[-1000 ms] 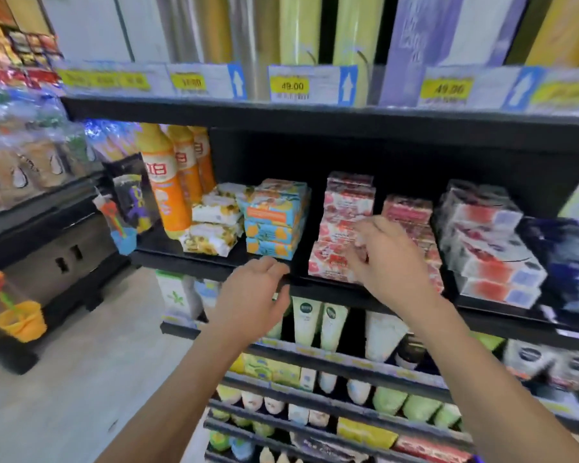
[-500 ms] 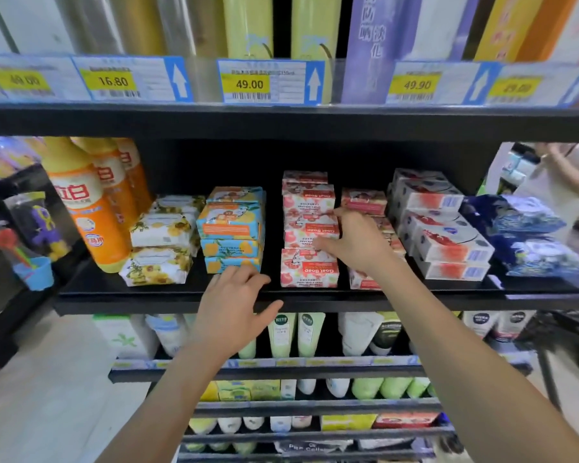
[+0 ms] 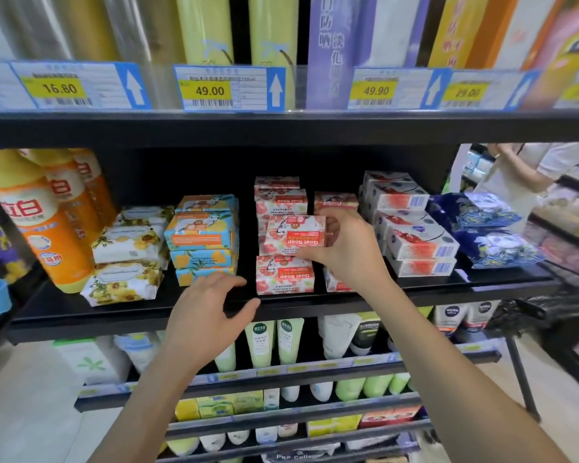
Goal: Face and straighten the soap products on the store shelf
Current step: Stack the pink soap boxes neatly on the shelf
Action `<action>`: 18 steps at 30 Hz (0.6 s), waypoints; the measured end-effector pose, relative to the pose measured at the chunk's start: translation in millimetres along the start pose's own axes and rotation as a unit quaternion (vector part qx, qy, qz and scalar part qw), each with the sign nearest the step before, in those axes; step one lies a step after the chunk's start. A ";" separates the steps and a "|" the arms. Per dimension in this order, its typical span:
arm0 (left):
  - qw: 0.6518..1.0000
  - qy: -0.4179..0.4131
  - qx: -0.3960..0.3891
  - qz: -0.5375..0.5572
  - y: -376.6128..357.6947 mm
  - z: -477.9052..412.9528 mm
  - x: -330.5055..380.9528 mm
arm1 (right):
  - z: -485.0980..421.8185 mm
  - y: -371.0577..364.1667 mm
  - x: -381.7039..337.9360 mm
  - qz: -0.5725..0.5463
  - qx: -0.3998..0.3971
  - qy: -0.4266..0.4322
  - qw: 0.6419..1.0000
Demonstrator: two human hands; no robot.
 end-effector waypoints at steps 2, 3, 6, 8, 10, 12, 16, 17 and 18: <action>0.994 0.026 0.028 0.100 7.9 -1.6 3.8 | 9.4 7.0 -2.4 -0.009 0.021 0.010 1.000; 0.986 0.043 0.037 0.155 12.2 -2.5 7.0 | 14.3 10.4 -3.4 -0.016 0.028 0.016 0.999; 0.948 0.093 0.020 0.305 21.7 -5.8 18.0 | 32.7 17.9 -4.8 -0.053 0.032 0.029 0.998; 0.915 0.106 -0.003 0.388 24.2 -9.1 24.8 | 44.7 18.3 -4.7 -0.078 0.029 0.048 0.995; 0.878 0.099 -0.039 0.467 24.8 -11.4 33.7 | 54.1 16.0 -4.3 -0.098 0.026 0.069 0.992; 0.851 0.090 -0.078 0.511 23.0 -12.7 41.8 | 59.4 12.0 -4.0 -0.114 0.018 0.079 0.990; 0.820 0.100 -0.078 0.559 19.6 -13.9 44.3 | 63.3 4.4 -4.0 -0.142 0.022 0.090 0.986; 0.813 0.107 -0.074 0.568 17.9 -13.9 43.0 | 63.2 3.2 -4.0 -0.149 0.021 0.089 0.985; 0.806 0.113 -0.071 0.577 16.4 -14.2 42.2 | 62.7 2.3 -3.8 -0.153 0.017 0.088 0.984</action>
Point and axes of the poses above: each hand's wrist, its own z-axis away from the middle knuckle, its own y-axis out of the back of the hand, x = y × z, the point moved 3 cm from there along -z, towards the middle knuckle, and after that the axes turned 11 degrees about -z, right-handed, at the moved point
